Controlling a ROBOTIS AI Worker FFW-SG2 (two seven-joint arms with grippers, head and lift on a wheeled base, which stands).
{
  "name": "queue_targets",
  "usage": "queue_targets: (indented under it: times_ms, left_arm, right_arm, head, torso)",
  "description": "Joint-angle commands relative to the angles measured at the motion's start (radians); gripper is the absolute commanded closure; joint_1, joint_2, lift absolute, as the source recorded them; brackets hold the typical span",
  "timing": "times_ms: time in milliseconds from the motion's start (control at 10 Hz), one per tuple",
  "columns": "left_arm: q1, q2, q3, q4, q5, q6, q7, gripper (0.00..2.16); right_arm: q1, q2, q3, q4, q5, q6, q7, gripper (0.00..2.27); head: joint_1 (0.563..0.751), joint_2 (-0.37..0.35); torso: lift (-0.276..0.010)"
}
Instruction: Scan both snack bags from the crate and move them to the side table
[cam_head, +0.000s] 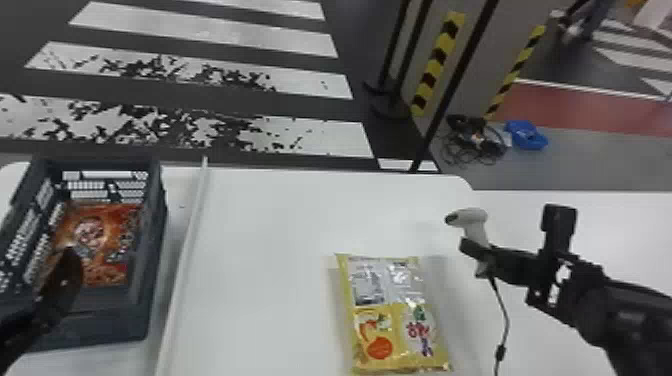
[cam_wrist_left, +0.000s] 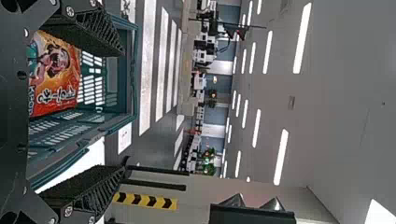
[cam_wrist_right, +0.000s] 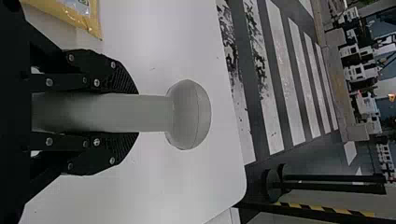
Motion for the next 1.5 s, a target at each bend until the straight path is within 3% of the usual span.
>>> queue_targets:
  times_ms: [0,200,800,1000,1100,1200,1400]
  left_arm:
    - [0.01,-0.002,0.009,0.002,0.0,0.0,0.002,0.14]
    - [0.018,-0.005,0.014,0.0,0.0,-0.003,0.002,0.14]
    - [0.014,-0.011,0.006,0.008,0.0,-0.006,0.002,0.14]
    - [0.014,-0.011,0.003,0.01,-0.002,-0.009,0.0,0.14]
    - [0.017,-0.012,0.003,0.01,-0.002,-0.009,-0.001,0.14]
    - [0.018,-0.012,0.002,0.007,-0.002,-0.006,-0.001,0.14]
    - [0.018,-0.012,0.0,0.005,-0.002,-0.006,-0.001,0.14]
  right_arm:
    - [-0.056,-0.001,0.079,0.111,0.041,-0.075,0.003,2.25]
    - [-0.055,0.019,0.1,0.148,0.059,-0.133,0.003,2.25]
    - [0.036,0.017,0.088,0.171,0.059,-0.268,0.0,2.24]
    - [0.05,0.019,0.086,0.169,0.059,-0.305,0.001,2.08]
    - [0.053,0.019,0.086,0.169,0.062,-0.314,0.001,1.53]
    - [0.06,0.019,0.088,0.169,0.067,-0.324,0.001,0.13]
    - [0.067,0.019,0.079,0.166,0.065,-0.327,0.001,0.0]
  head:
    - [0.695,-0.261]
    - [0.695,-0.241]
    - [0.695,-0.247]
    - [0.695,-0.255]
    - [0.695,-0.258]
    - [0.695,-0.259]
    - [0.695,-0.263]
  torso:
    - [-0.095]
    - [-0.095]
    - [-0.095]
    - [-0.095]
    - [-0.095]
    - [-0.095]
    - [-0.095]
